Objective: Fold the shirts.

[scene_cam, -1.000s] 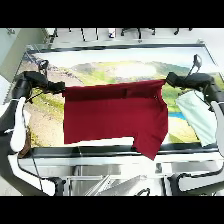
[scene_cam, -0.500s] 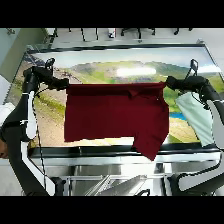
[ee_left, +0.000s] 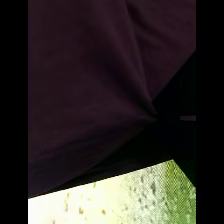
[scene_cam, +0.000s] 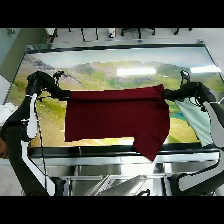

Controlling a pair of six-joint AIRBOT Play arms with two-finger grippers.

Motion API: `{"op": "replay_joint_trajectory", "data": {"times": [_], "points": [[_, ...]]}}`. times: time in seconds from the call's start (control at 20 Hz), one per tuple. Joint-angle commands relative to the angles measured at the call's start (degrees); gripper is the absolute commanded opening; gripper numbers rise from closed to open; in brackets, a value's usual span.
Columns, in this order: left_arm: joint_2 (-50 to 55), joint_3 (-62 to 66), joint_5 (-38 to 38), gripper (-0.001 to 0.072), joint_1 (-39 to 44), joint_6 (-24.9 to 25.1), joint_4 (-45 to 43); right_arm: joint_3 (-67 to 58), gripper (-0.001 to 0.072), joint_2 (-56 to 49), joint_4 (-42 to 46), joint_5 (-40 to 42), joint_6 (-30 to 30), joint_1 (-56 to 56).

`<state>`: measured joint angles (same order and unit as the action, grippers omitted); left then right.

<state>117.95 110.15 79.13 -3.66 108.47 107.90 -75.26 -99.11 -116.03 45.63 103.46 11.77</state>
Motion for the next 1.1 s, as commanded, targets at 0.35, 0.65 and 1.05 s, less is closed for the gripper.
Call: {"op": "replay_joint_trajectory", "data": {"times": [0.35, 0.65, 1.05], "points": [[0.0, -0.5, 1.2, 0.0014, 0.0, 2.0, 0.2, 0.1, 0.0018, -1.1, -3.9, -1.4, -0.7, -0.1], [0.0, 7.5, 11.7, 0.0608, -0.3, 1.1, 0.0, -1.7, 0.0391, 2.0, -5.7, 7.2, -3.3, 1.5], [-15.5, -12.4, 17.4, 0.0681, -6.8, -9.8, 1.1, 9.1, 0.039, 23.3, -1.1, 32.6, 0.1, 14.0]]}}
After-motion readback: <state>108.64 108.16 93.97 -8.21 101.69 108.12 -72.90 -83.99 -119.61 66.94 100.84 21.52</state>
